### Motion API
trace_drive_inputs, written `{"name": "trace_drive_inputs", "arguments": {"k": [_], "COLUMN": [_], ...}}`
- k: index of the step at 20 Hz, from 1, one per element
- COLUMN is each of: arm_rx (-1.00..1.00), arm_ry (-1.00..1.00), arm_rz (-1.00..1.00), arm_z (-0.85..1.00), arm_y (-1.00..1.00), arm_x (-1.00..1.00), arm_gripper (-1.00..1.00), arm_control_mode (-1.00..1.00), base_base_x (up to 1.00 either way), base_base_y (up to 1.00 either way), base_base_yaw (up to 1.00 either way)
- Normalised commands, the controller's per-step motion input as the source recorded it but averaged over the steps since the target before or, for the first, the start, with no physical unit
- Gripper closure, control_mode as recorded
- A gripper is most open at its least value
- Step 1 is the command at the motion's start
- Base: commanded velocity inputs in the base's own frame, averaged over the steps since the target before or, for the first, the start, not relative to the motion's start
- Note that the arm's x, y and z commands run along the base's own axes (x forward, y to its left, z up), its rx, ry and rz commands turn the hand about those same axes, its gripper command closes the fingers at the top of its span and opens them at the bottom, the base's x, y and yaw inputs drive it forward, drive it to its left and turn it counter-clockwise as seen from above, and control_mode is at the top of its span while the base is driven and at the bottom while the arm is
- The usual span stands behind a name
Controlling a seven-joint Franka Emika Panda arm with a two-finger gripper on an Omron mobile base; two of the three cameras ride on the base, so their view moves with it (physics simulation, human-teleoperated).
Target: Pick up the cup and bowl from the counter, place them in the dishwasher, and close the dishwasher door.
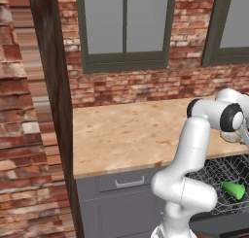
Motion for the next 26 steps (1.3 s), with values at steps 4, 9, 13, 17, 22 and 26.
{"name": "trace_drive_inputs", "arguments": {"k": [4, 9, 13, 17, 22, 26], "arm_rx": [-0.02, -0.01, 0.00, 0.00, 0.00, 0.00], "arm_ry": [0.00, 0.00, 0.00, 0.00, 0.00, -0.07], "arm_rz": [0.00, 0.00, 0.00, 0.00, 0.00, 0.00], "arm_z": [-0.64, -0.66, -0.57, -0.50, -0.40, 0.10], "arm_y": [0.13, 0.21, 0.04, 0.00, 0.00, -0.07], "arm_x": [0.49, 0.37, 0.23, 0.19, 0.18, -0.17], "arm_gripper": [-1.00, 1.00, 1.00, 1.00, 1.00, 1.00], "arm_control_mode": [-1.00, -1.00, -1.00, -1.00, -1.00, -1.00], "base_base_x": [0.00, 0.00, 0.00, 0.00, 0.00, 0.00], "base_base_y": [0.00, 0.00, 0.00, 0.00, 0.00, 0.00], "base_base_yaw": [0.00, 0.00, 0.00, 0.00, 0.00, 0.00]}}
